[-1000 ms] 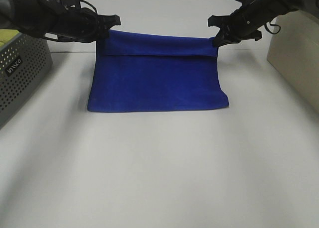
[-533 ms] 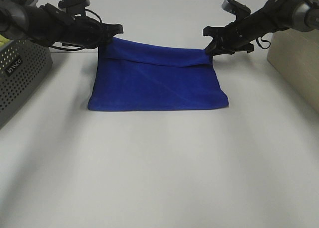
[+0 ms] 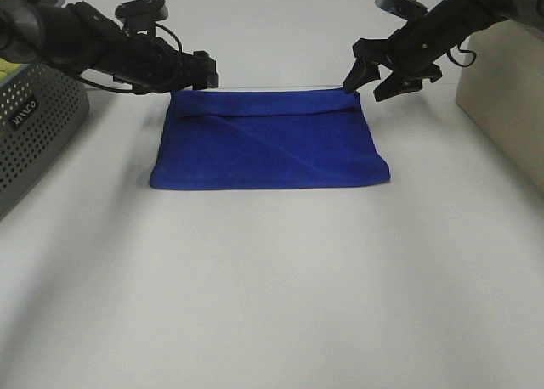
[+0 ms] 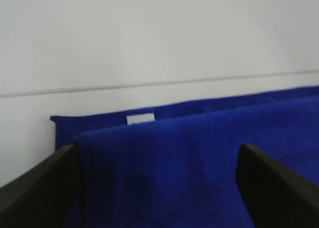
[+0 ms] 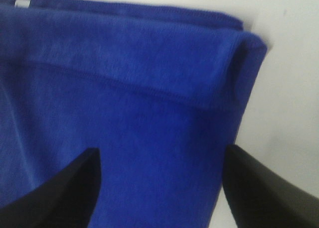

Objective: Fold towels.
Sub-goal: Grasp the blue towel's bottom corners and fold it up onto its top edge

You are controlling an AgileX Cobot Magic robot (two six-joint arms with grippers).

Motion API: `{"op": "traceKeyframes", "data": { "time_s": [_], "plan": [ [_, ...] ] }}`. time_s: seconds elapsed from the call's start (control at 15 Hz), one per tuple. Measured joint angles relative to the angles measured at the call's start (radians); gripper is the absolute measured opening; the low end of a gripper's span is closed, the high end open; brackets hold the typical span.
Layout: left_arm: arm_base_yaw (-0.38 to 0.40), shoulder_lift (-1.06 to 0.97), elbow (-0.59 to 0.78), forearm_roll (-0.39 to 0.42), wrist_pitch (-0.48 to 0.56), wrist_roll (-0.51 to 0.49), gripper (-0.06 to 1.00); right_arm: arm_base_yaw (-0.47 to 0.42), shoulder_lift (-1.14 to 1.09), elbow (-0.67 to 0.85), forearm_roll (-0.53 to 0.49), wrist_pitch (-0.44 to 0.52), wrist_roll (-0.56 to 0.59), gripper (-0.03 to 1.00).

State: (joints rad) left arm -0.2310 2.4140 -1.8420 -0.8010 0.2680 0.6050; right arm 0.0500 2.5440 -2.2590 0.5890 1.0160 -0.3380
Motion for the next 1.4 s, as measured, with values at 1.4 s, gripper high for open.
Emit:
{"op": "traceKeyframes", "data": {
  "time_s": [1.4],
  "plan": [
    [-0.002,-0.003,-0.017,0.475,0.643,-0.808,0.75,0.009,-0.049,0.261,-0.084,0.205,0.188,0.68]
  ]
}}
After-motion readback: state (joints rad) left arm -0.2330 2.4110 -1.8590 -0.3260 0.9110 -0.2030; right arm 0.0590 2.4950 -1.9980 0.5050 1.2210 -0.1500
